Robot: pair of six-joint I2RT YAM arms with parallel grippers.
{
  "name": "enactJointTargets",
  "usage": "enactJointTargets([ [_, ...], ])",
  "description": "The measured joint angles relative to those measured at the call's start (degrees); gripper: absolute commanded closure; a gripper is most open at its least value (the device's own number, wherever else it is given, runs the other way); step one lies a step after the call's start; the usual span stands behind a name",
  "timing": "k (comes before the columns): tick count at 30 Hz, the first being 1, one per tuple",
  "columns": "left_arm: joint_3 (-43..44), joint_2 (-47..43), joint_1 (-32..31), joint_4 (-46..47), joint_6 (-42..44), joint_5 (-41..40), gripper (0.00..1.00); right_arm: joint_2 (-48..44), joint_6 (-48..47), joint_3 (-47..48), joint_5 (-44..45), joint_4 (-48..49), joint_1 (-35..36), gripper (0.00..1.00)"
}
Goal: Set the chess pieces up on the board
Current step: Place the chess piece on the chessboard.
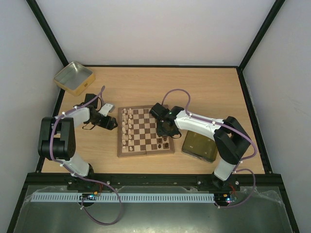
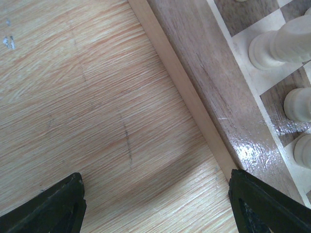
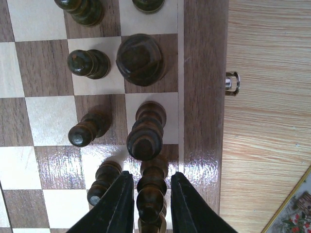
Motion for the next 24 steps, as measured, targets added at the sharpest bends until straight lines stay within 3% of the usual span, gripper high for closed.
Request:
enactJointTargets([
  [11, 0.0, 0.0, 0.0, 0.0, 0.0, 0.0, 0.19, 0.0, -0.02, 0.0, -0.02, 0.02, 0.0, 0.77],
  [16, 0.0, 0.0, 0.0, 0.0, 0.0, 0.0, 0.19, -0.04, 0.0, 0.04, -0.04, 0.0, 0.0, 0.7],
  [18, 0.0, 0.0, 0.0, 0.0, 0.0, 0.02, 0.19, -0.13, 0.04, 0.24, -0.02, -0.04, 0.0, 0.63],
  [24, 0.0, 0.0, 0.0, 0.0, 0.0, 0.0, 0.19, -2.01, 0.04, 1.62, 0.11, -0.15, 0.0, 0.62],
])
